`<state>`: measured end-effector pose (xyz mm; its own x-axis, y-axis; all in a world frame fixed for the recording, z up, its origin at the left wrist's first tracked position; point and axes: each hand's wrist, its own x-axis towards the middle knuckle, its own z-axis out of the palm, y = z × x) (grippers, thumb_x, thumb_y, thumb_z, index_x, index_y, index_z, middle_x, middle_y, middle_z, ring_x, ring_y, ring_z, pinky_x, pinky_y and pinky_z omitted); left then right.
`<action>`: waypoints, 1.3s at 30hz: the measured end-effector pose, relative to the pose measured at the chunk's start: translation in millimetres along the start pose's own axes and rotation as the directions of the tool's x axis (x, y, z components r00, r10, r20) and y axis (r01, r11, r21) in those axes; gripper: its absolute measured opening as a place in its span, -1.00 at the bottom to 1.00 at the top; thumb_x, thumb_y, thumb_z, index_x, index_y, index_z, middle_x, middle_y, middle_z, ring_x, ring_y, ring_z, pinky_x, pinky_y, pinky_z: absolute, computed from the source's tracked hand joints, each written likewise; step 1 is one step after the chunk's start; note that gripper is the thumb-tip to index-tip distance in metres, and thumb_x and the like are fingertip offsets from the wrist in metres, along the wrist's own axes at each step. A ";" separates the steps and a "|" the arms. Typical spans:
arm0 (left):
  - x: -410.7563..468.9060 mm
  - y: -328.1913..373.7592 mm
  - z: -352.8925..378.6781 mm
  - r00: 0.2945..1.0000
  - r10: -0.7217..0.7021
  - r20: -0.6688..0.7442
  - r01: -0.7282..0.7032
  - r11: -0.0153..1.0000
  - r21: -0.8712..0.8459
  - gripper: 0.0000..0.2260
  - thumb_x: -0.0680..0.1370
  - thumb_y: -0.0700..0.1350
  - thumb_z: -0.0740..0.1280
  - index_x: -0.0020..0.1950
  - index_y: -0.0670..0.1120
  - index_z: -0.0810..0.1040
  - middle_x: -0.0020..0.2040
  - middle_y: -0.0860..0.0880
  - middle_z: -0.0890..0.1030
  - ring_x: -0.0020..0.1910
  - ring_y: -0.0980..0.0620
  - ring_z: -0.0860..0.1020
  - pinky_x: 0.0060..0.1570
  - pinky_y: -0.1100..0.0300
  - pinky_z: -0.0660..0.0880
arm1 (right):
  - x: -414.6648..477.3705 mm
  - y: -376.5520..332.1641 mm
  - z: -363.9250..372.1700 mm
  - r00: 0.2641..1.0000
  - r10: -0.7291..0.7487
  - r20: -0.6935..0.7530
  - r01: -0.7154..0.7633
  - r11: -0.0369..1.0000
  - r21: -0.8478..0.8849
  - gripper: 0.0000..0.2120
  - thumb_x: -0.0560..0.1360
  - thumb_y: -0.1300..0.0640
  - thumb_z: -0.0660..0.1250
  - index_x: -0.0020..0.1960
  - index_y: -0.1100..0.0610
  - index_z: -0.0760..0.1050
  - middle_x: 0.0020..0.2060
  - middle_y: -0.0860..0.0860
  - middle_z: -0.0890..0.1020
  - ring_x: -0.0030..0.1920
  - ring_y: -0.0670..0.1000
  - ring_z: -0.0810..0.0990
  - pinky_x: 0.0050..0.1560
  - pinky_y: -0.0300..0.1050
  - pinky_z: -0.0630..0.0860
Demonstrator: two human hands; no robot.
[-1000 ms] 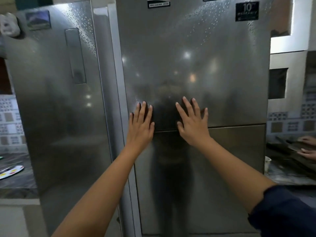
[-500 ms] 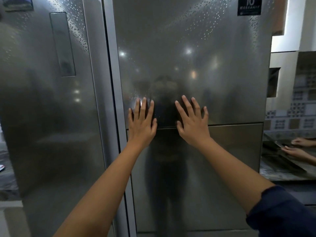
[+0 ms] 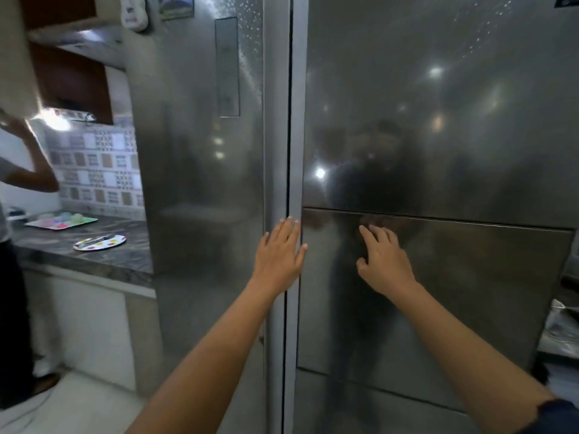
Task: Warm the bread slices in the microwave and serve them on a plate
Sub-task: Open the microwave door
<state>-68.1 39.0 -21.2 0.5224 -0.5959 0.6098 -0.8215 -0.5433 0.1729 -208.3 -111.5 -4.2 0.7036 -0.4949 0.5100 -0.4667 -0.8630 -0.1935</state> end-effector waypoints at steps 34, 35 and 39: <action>-64.8 -612.5 -85.5 0.713 -0.673 -0.194 0.694 0.641 0.328 -0.48 0.62 0.07 0.07 0.52 -0.13 0.10 0.53 -0.07 0.14 0.52 -0.02 0.08 0.47 0.04 0.10 | 183.5 -601.7 344.0 0.744 -0.643 0.183 0.389 0.639 0.664 -0.58 0.57 0.04 0.16 0.39 0.13 0.32 0.39 0.07 0.33 0.40 0.08 0.26 0.38 -0.01 0.24; -53.3 -630.7 -80.9 0.708 -0.679 -0.196 0.700 0.637 0.323 -0.48 0.62 0.07 0.07 0.52 -0.13 0.10 0.53 -0.08 0.14 0.52 -0.02 0.08 0.46 0.04 0.10 | 198.6 -614.0 358.1 0.752 -0.631 0.188 0.367 0.639 0.676 -0.59 0.57 0.05 0.17 0.39 0.13 0.34 0.38 0.08 0.34 0.39 0.09 0.28 0.37 -0.01 0.25; -7.1 -698.8 -62.7 0.698 -0.692 -0.184 0.710 0.635 0.303 -0.47 0.62 0.08 0.06 0.52 -0.13 0.08 0.53 -0.08 0.14 0.52 -0.02 0.08 0.46 0.02 0.10 | 259.5 -653.2 411.8 0.779 -0.579 0.240 0.274 0.659 0.701 -0.59 0.57 0.06 0.18 0.38 0.15 0.35 0.37 0.11 0.35 0.37 0.12 0.30 0.35 0.00 0.28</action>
<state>487.9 460.0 -97.8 0.8914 0.0687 0.4480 -0.0818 -0.9478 0.3081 499.7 281.8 -90.6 0.9470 0.0899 0.3083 0.2609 -0.7751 -0.5754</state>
